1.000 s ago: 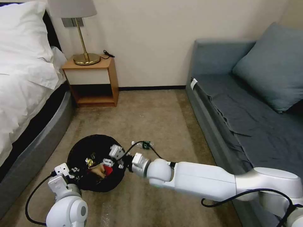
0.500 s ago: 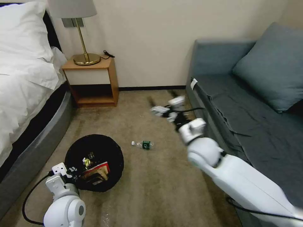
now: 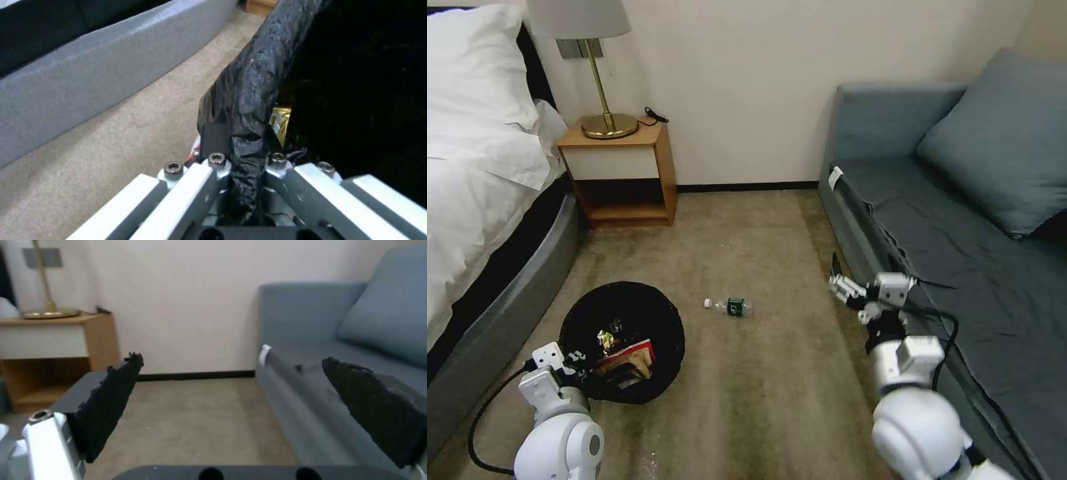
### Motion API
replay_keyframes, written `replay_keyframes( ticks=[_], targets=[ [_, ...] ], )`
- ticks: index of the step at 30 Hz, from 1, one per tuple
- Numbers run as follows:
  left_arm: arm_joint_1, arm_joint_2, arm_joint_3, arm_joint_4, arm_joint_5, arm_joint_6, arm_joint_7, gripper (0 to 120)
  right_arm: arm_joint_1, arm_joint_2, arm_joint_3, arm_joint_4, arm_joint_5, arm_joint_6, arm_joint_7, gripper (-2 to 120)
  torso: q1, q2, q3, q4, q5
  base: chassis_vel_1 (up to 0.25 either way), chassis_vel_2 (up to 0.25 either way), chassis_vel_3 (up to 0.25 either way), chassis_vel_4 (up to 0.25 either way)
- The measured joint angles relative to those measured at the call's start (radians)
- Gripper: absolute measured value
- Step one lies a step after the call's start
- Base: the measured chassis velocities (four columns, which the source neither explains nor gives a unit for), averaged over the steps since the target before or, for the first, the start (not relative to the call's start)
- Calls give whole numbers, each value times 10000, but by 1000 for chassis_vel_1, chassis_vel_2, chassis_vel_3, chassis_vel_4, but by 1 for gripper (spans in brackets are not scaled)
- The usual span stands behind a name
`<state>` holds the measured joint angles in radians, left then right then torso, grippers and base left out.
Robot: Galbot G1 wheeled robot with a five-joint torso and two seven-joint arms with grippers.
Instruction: Pick up the trash bin, then pick up the garbage on the floor and place it into the trash bin.
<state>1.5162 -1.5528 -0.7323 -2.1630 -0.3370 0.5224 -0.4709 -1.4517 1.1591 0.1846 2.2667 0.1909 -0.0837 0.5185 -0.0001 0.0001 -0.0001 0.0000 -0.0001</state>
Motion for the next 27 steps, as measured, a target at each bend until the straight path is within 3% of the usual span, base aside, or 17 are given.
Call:
replay_keyframes(
  ticks=[13,27],
  targets=[
    [53,1,-49,-149,-14,-1,2,2,132,104,-364,-335,-266,397,-260,100,-1,0,0,1,2,-27,28,24,-30],
    [-41,-58,-63,-86,-6,16,4,2,582,-90,-629,-695,-66,423,-287,100,1,-1,2,1,3,-172,174,173,-170]
  ],
)
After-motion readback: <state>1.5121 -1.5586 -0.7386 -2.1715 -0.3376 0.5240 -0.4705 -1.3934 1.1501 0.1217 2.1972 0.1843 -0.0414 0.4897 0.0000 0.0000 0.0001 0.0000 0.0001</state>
